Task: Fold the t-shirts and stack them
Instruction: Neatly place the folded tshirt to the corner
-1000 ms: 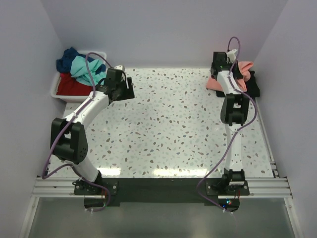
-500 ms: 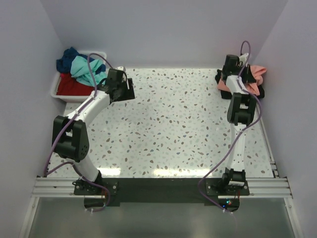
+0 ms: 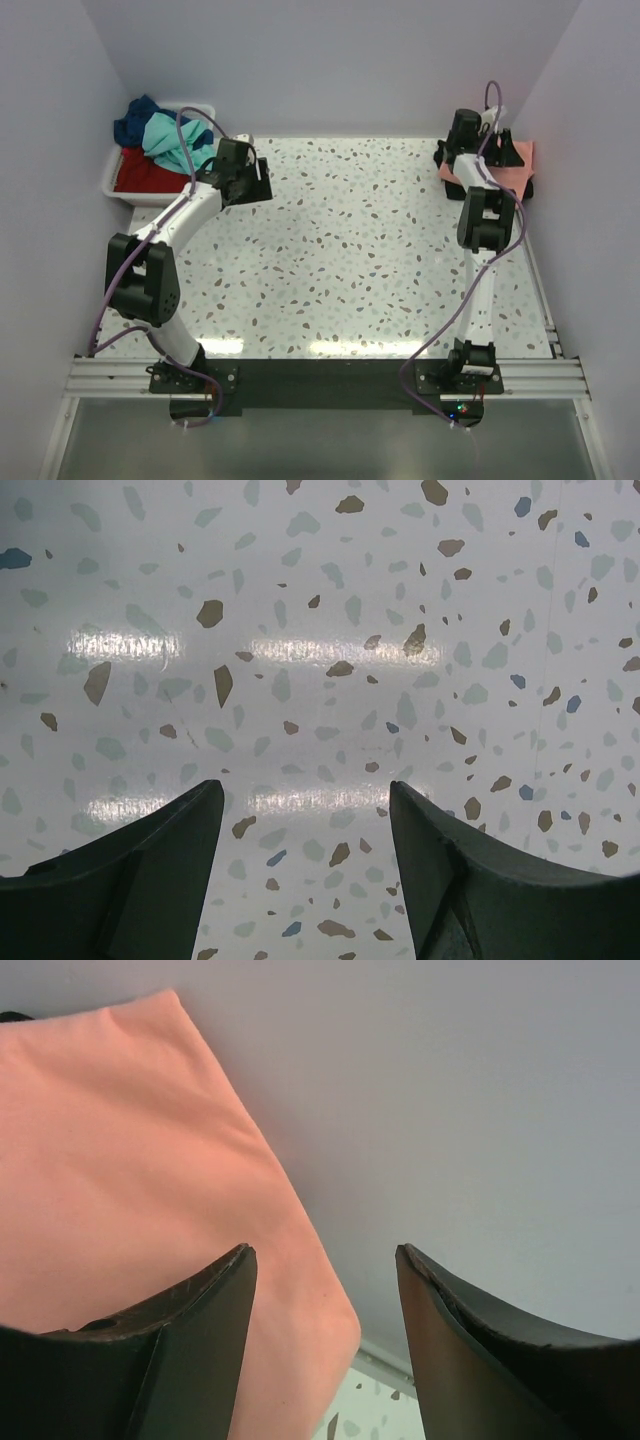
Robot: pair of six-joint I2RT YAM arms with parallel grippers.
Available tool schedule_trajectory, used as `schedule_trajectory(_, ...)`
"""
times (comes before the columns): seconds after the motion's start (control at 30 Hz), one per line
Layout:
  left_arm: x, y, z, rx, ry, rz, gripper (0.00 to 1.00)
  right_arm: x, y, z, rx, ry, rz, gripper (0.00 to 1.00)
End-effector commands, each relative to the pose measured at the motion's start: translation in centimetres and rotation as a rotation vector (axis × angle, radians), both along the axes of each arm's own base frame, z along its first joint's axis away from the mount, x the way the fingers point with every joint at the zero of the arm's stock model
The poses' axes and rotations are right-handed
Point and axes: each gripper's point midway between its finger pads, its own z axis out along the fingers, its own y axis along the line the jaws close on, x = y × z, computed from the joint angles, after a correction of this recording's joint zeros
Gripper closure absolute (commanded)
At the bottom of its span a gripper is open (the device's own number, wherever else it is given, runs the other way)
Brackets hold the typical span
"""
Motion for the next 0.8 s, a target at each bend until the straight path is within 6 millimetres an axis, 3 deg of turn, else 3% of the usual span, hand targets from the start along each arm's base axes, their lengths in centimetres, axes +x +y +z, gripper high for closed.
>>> schedule_trajectory(0.0,0.7,0.0,1.9,-0.016,-0.044,-0.012,0.28,-0.3,0.4,3.3,-0.024,-0.115,-0.038,0.38)
schedule_trajectory(0.13,0.6,0.1,2.0,-0.015,-0.052,-0.01,0.28,0.4,2.1,4.1,-0.012,-0.125,0.013,0.38)
schedule_trajectory(0.2,0.5,0.1,2.1,-0.017,-0.06,-0.01,0.28,1.4,4.1,4.4,0.013,-0.136,0.079,0.38)
schedule_trajectory(0.23,0.6,0.1,2.1,-0.017,-0.063,-0.009,0.28,1.8,6.2,4.6,0.025,-0.12,0.123,0.38)
schedule_trajectory(0.3,0.6,0.2,2.3,-0.014,-0.073,-0.006,0.28,2.0,8.0,4.5,0.049,-0.123,0.162,0.38)
schedule_trajectory(0.43,0.3,0.4,2.0,-0.01,-0.087,0.0,0.27,2.8,13.6,5.8,0.149,-0.139,0.316,0.4)
schedule_trajectory(0.53,-0.1,0.5,1.7,-0.01,-0.093,-0.006,0.26,2.5,16.4,5.8,0.266,-0.142,0.401,0.41)
schedule_trajectory(0.57,-0.1,0.5,1.6,-0.01,-0.099,-0.01,0.26,2.4,18.0,7.0,0.316,-0.166,0.462,0.41)
schedule_trajectory(0.6,-0.2,0.6,1.6,-0.008,-0.103,-0.01,0.25,2.0,19.1,6.2,0.358,-0.138,0.497,0.42)
schedule_trajectory(0.67,-0.4,0.5,1.4,-0.008,-0.104,-0.017,0.23,1.3,21.4,7.6,0.413,-0.151,0.576,0.42)
schedule_trajectory(0.73,-0.6,0.6,1.3,-0.006,-0.109,-0.022,0.19,0.2,23.4,6.8,0.471,-0.115,0.626,0.42)
schedule_trajectory(0.77,-0.7,0.7,1.3,0.0,-0.114,-0.025,0.16,-0.7,23.9,7.9,0.488,-0.124,0.64,0.42)
